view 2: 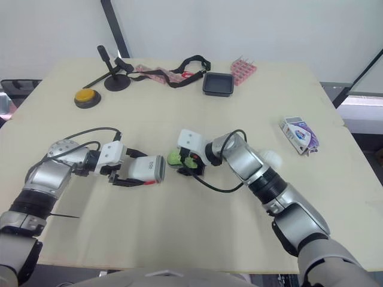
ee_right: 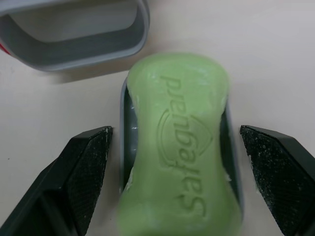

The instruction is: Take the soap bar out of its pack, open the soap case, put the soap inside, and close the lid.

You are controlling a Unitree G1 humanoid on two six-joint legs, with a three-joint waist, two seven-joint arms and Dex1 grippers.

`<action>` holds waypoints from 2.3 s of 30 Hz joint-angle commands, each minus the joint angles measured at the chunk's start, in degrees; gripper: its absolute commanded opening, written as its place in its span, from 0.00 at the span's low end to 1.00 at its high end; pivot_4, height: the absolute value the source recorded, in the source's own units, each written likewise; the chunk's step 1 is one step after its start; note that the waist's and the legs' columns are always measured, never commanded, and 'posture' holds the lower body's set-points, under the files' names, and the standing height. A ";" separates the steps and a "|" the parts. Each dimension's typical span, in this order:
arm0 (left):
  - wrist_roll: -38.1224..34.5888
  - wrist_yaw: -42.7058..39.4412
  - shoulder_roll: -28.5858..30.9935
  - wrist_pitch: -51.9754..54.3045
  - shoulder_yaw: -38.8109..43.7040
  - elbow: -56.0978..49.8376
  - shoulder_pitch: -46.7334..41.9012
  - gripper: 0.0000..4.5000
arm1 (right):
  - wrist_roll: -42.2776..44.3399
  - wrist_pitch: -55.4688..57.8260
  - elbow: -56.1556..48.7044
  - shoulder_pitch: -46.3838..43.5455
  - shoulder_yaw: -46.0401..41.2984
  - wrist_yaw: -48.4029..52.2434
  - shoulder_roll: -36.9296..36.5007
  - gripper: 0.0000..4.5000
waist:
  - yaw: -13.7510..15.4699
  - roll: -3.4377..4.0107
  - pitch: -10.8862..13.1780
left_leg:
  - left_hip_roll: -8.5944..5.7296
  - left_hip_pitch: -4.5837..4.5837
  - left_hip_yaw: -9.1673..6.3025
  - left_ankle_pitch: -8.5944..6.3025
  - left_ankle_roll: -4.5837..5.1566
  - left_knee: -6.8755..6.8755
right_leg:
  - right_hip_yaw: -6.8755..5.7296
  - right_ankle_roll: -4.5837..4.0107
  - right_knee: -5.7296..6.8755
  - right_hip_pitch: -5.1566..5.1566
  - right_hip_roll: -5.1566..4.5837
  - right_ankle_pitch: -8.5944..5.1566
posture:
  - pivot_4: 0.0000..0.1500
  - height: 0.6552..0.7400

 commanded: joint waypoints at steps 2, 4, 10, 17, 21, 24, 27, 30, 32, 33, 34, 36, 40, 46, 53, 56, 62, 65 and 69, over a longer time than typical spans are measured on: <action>-1.32 0.45 1.01 0.15 1.63 -1.85 0.49 0.77 | -0.97 0.11 -1.11 0.43 0.35 0.76 -0.77 1.00 | 0.01 0.00 0.00 | 0.00 0.00 0.00 0.00 0.00 0.00 | 0.00 0.00 -0.01 0.00 0.00 0.00 | 1.00 1.00; -1.30 0.51 1.04 0.19 1.64 -1.89 0.58 0.77 | -1.03 0.09 -1.01 0.46 0.34 0.82 -0.77 1.00 | 0.02 0.00 0.00 | 0.00 0.00 0.00 0.00 0.00 0.00 | 0.00 0.00 -0.01 0.00 0.00 0.00 | 1.00 1.00; -1.30 0.70 1.06 0.08 1.60 -2.02 0.78 0.77 | -0.74 1.66 -0.53 0.66 0.09 0.44 -0.22 0.88 | 0.01 0.00 0.00 | 0.00 0.01 0.00 0.00 -0.01 0.00 | 0.00 0.00 -0.01 0.00 0.00 0.00 | 1.00 1.00; -1.26 0.76 1.10 -0.04 1.61 -2.06 1.12 0.77 | -1.42 2.28 -1.25 1.21 0.89 1.00 -1.01 0.57 | -0.01 -0.01 -0.01 | 0.01 0.05 0.00 0.01 -0.03 0.00 | 0.02 0.00 0.03 0.03 -0.01 0.00 | 1.00 1.00; -1.30 0.77 1.04 -0.09 1.63 -2.01 1.24 0.77 | -1.78 1.26 -2.00 1.35 0.98 1.07 -1.70 0.57 | 0.10 -0.02 -0.01 | 0.00 0.04 0.00 0.01 -0.03 0.00 | 0.01 0.00 0.02 0.03 -0.01 0.00 | 1.00 1.00; -1.46 0.99 0.61 0.23 1.61 -1.87 1.11 0.77 | -1.65 -0.14 -3.96 1.07 0.12 2.68 -4.09 0.57 | 0.24 -0.01 -0.01 | 0.00 0.03 0.00 0.01 -0.03 0.01 | 0.00 0.00 0.00 0.03 -0.02 0.00 | 1.00 1.00; -1.72 1.67 -0.13 0.93 1.65 -1.42 0.63 0.77 | -2.09 -2.53 -6.64 0.73 0.24 5.86 -8.23 0.57 | 0.40 -0.01 0.00 | -0.01 0.01 0.00 0.01 -0.03 0.01 | -0.01 0.00 -0.03 0.03 -0.03 0.00 | 1.00 1.00; -1.43 2.44 -1.04 1.31 1.29 -0.68 -0.20 0.77 | -1.48 -2.68 -10.14 0.31 -0.05 8.77 -11.35 0.57 | 0.25 0.00 0.00 | -0.01 0.00 0.00 0.01 -0.03 0.01 | -0.01 0.01 -0.03 0.02 -0.02 0.00 | 1.00 1.00; -1.00 2.83 -1.78 0.97 0.89 0.02 -0.80 0.77 | -0.56 -0.94 -12.69 -0.14 -0.79 9.70 -12.30 0.57 | -0.07 0.01 0.02 | 0.01 -0.03 0.00 0.01 -0.03 -0.01 | 0.02 0.00 -0.02 0.01 0.02 0.00 | 1.00 1.00; -0.88 3.04 -2.22 0.84 0.79 0.32 -1.08 0.77 | -0.29 -0.19 -13.65 -0.28 -1.00 9.98 -12.55 0.57 | -0.18 0.01 0.02 | 0.04 -0.10 0.00 0.01 -0.03 -0.03 | 0.04 0.00 -0.02 0.01 0.06 0.00 | 1.00 1.00; -0.94 3.36 -2.83 1.13 0.78 0.59 -1.47 0.77 | -0.16 0.56 -14.60 -0.38 -1.05 10.30 -12.80 0.57 | -0.23 0.01 0.02 | 0.08 -0.18 0.01 0.00 -0.05 -0.03 | 0.06 0.00 -0.01 0.01 0.11 0.00 | 1.00 1.00; -0.90 3.78 -3.77 1.39 0.65 0.96 -2.11 0.77 | -0.02 1.84 -16.22 -0.48 -0.91 10.98 -13.25 0.57 | -0.14 0.02 0.02 | 0.11 -0.18 0.02 0.01 -0.08 -0.04 | 0.06 0.00 -0.01 0.01 0.15 0.00 | 1.00 1.00; -0.52 4.02 -5.64 0.93 -0.28 1.25 -2.95 0.77 | 0.47 4.64 -18.67 -0.97 -0.80 11.57 -12.98 0.57 | 0.10 0.02 0.02 | 0.11 -0.14 0.02 0.01 -0.07 -0.03 | 0.06 0.00 -0.01 0.01 0.14 0.00 | 1.00 1.00; -0.31 3.42 -6.75 0.62 -1.11 1.15 -3.63 0.77 | 0.01 6.00 -18.89 -1.43 -0.30 11.19 -12.58 0.57 | 0.21 0.02 0.02 | 0.11 -0.07 0.01 0.01 -0.07 -0.01 | 0.06 -0.01 -0.01 0.01 0.14 0.01 | 1.00 1.00; 0.15 3.86 -7.29 -0.71 -1.36 1.29 -3.83 0.77 | 0.24 6.80 -18.92 -2.18 0.68 11.70 -12.00 0.57 | 0.12 0.02 0.03 | 0.11 -0.06 0.01 0.01 -0.07 -0.02 | 0.06 -0.01 -0.01 0.01 0.14 0.01 | 1.00 1.00; 0.03 3.83 -7.72 -1.32 -1.42 1.16 -3.79 0.77 | 0.60 7.63 -19.11 -2.31 1.23 11.88 -11.65 0.57 | 0.17 0.02 0.03 | 0.11 -0.03 0.01 0.01 -0.07 -0.02 | 0.06 -0.01 0.01 0.01 0.14 0.01 | 1.00 1.00; 0.50 4.36 -8.55 -3.67 -2.02 0.92 -3.98 0.77 | 0.25 8.24 -18.62 -3.02 2.29 11.87 -11.66 0.57 | 0.17 0.02 0.03 | 0.11 -0.03 0.01 0.01 -0.07 -0.02 | 0.06 -0.01 0.02 0.01 0.14 0.01 | 1.00 1.00; 0.90 4.63 -9.01 -4.29 -2.13 0.87 -4.13 0.77 | 0.00 8.61 -18.24 -3.55 2.87 11.86 -11.54 0.57 | 0.13 0.02 0.03 | 0.11 -0.04 0.01 0.01 -0.07 -0.01 | 0.06 -0.01 0.03 0.01 0.14 0.01 | 1.00 1.00; 0.80 5.14 -9.61 -4.04 -2.43 0.16 -4.10 0.77 | -0.13 9.41 -17.90 -4.35 3.53 11.46 -10.81 0.57 | 0.12 0.02 0.03 | 0.11 -0.03 0.02 0.01 -0.07 -0.02 | 0.07 -0.01 0.04 0.01 0.14 0.01 | 1.00 1.00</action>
